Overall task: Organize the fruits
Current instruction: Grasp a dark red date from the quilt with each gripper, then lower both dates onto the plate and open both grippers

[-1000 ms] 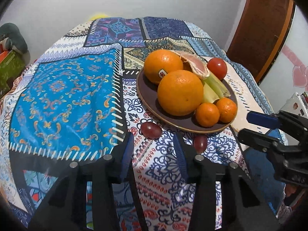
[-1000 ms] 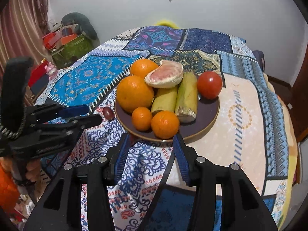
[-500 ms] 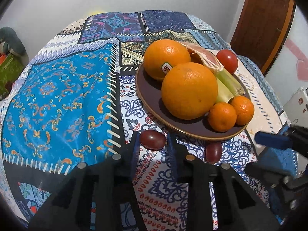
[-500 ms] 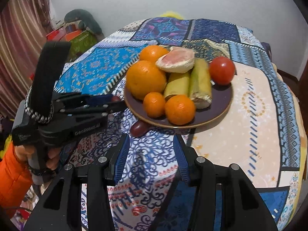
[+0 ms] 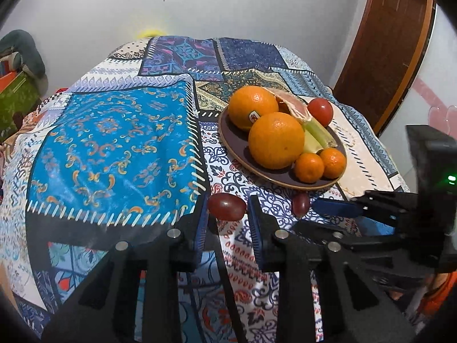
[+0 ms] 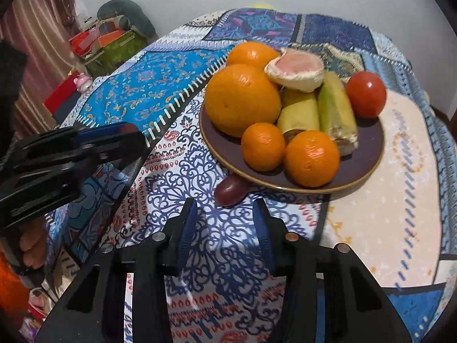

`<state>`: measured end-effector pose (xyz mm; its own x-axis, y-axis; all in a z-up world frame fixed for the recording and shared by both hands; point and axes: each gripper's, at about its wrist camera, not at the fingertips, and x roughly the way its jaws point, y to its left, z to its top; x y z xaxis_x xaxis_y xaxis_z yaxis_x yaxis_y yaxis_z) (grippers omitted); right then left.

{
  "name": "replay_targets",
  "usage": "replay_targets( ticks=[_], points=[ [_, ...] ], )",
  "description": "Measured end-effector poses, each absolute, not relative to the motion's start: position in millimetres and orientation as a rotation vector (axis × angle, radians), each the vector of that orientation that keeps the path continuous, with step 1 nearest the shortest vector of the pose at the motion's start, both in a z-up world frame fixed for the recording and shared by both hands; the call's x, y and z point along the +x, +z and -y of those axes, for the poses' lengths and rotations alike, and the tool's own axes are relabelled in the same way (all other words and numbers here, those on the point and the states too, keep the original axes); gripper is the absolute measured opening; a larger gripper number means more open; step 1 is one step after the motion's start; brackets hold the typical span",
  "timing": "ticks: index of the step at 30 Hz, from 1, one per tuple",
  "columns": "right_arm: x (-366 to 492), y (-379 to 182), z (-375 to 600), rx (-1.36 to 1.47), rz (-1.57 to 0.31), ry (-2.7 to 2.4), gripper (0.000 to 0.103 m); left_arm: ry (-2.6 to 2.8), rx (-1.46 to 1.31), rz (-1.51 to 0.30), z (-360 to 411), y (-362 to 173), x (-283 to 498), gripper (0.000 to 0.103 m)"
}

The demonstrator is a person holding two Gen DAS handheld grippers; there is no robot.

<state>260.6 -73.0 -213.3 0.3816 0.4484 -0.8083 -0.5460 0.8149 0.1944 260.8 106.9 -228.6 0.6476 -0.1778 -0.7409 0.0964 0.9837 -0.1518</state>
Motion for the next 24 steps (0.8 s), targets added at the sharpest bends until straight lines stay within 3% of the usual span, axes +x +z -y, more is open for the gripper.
replay_targets(
  ticks=[3,8,24],
  points=[
    [260,-216,69,-0.114,-0.987,0.614,0.036,-0.156,-0.089,-0.847,-105,-229,255,0.028],
    [264,-216,65,-0.142,-0.977,0.594,0.022,-0.152,-0.077,-0.852,-100,-230,252,0.028],
    [247,-184,119,-0.071,-0.907,0.619,0.022,-0.158,-0.073,-0.848,-59,-209,248,0.028]
  ],
)
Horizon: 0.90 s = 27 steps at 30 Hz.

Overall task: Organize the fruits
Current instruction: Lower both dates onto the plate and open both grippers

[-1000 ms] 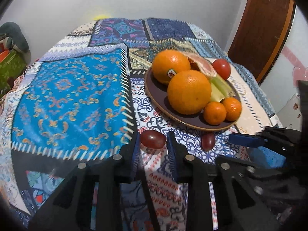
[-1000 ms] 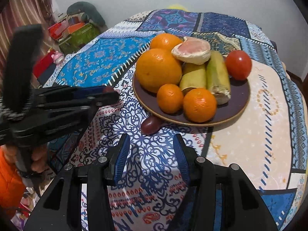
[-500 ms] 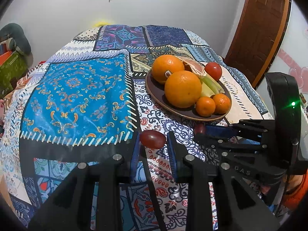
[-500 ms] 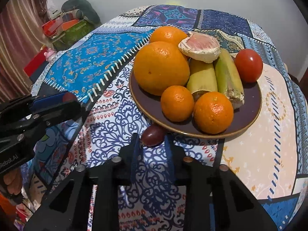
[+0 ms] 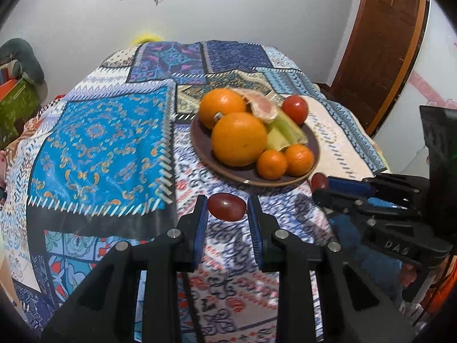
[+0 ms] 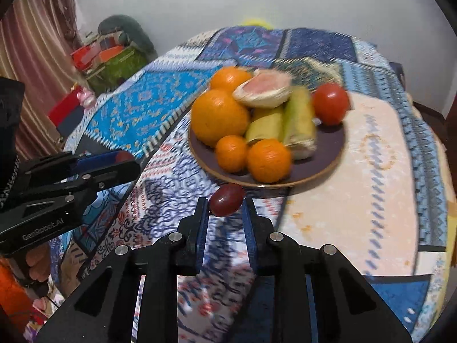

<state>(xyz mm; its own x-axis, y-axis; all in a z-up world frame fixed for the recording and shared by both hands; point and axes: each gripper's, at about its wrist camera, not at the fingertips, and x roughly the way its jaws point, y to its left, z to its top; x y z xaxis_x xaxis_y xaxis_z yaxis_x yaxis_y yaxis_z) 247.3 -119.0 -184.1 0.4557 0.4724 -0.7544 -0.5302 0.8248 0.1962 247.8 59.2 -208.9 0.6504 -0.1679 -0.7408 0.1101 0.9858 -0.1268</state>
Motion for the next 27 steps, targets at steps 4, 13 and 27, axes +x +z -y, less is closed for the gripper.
replay_targets(
  ticks=[4,13,27],
  points=[
    [250,-168,144,-0.06,-0.858,0.589,0.022,-0.165,-0.066,-0.83,-42,-198,254,0.028],
    [273,-153,177,-0.018,-0.786,0.549,0.022,-0.179,-0.058,-0.812,-9,-186,282,0.028],
    [320,-178,165,-0.075,-0.818,0.531,0.022,-0.187,-0.088,-0.848,12,-210,334,0.028]
  ],
)
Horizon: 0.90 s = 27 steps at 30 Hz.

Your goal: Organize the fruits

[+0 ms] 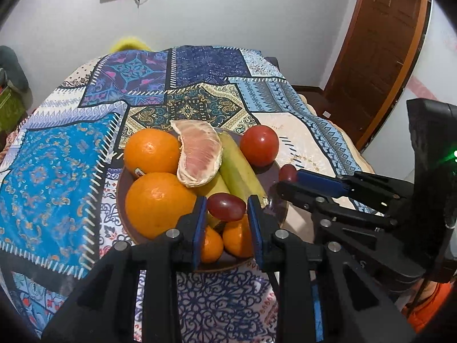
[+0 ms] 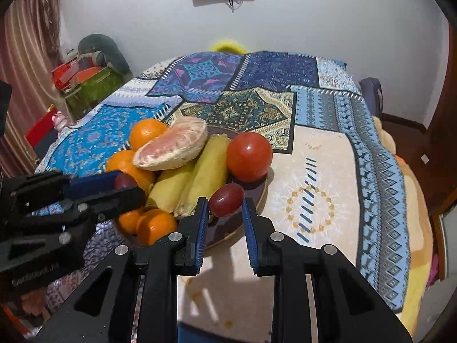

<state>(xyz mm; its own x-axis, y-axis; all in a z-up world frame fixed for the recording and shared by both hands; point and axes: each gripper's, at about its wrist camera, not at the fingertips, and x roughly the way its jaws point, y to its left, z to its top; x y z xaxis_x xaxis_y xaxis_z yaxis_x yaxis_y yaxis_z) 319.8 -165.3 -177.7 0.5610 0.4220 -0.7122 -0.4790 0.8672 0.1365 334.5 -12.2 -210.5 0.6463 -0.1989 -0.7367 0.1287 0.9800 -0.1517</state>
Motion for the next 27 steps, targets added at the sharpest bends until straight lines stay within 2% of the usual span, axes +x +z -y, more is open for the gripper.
replay_targets(
  ticks=[5,7,10,15,20,27],
  points=[
    [329,-185,165,-0.083,-0.834,0.523,0.023,-0.16,-0.066,-0.86,14,-217,340,0.029],
    [331,-186,164,-0.094,-0.845,0.526,0.023,-0.168,-0.073,-0.871,14,-219,342,0.033],
    [332,-185,165,-0.092,-0.847,0.531,0.033,-0.173,-0.08,-0.872,15,-217,339,0.038],
    [325,-174,173,-0.079,-0.818,0.519,0.035,-0.168,-0.094,-0.847,12,-202,326,0.038],
    [303,-138,190,-0.058,-0.741,0.501,0.035,-0.145,-0.103,-0.74,6,-158,295,0.038],
    [245,-60,208,-0.031,-0.565,0.511,0.035,-0.121,-0.129,-0.558,-6,-81,230,0.038]
  ],
)
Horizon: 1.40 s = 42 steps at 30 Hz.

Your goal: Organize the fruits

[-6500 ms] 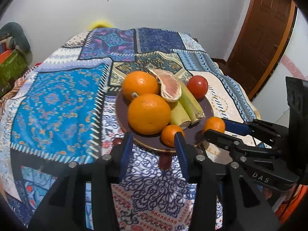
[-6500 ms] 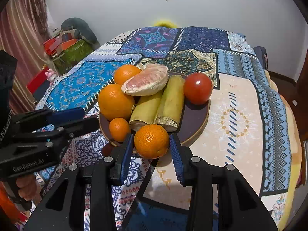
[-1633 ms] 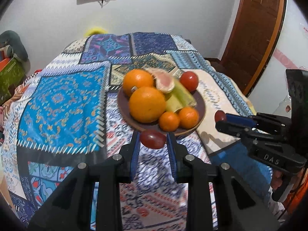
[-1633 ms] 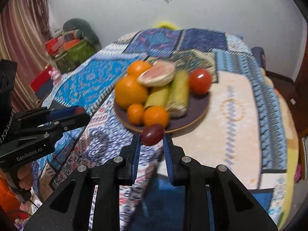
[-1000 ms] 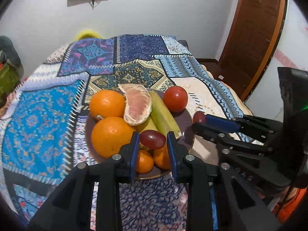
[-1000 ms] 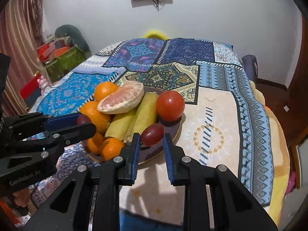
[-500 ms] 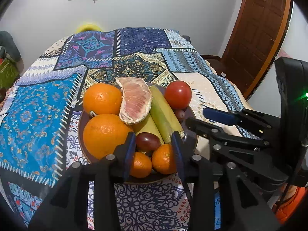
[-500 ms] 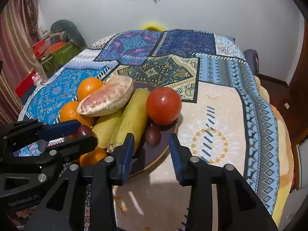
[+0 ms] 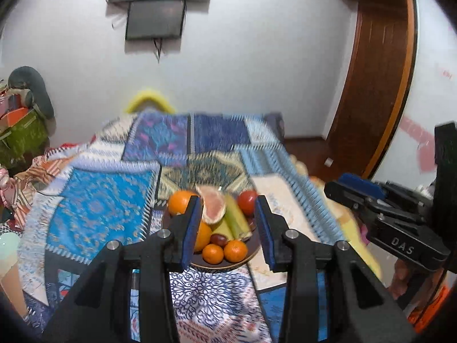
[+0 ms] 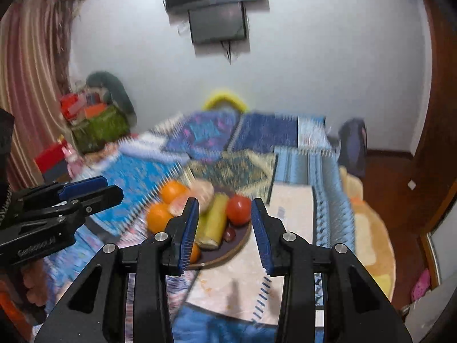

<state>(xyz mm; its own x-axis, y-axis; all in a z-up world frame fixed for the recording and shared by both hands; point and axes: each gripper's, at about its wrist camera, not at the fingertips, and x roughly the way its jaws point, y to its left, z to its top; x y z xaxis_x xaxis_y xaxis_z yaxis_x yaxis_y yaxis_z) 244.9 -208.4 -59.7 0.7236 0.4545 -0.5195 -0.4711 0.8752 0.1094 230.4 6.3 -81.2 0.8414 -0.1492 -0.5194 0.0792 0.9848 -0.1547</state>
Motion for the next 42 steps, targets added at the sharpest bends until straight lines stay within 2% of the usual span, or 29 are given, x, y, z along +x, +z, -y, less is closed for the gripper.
replay_targets(
  ticks=[9,13,15,20,22,25,28,32,42],
  points=[
    [144,26,221,0.06,-0.322,0.555,0.035,-0.08,-0.064,-0.293,-1,7,122,0.04],
    [108,51,223,0.068,-0.223,0.549,0.047,-0.05,-0.047,-0.222,-2,23,89,0.064],
    [95,56,222,0.059,-0.19,0.536,0.05,-0.042,-0.041,-0.197,-2,28,76,0.066],
    [80,56,220,0.059,-0.172,0.528,0.067,-0.028,-0.014,-0.157,-2,34,55,0.077],
    [78,53,219,0.061,-0.165,0.517,0.073,-0.024,-0.009,-0.147,-2,33,50,0.088],
    [78,50,218,0.062,-0.156,0.487,0.086,-0.017,-0.017,-0.142,-3,32,45,0.099],
    [75,52,218,0.062,-0.148,0.478,0.089,-0.015,-0.029,-0.143,-4,31,40,0.101],
    [64,54,217,0.038,-0.119,0.441,0.103,-0.013,-0.04,-0.149,-5,30,39,0.102],
    [59,53,219,0.042,-0.116,0.44,0.103,-0.012,-0.039,-0.146,-2,29,33,0.103]
  ],
)
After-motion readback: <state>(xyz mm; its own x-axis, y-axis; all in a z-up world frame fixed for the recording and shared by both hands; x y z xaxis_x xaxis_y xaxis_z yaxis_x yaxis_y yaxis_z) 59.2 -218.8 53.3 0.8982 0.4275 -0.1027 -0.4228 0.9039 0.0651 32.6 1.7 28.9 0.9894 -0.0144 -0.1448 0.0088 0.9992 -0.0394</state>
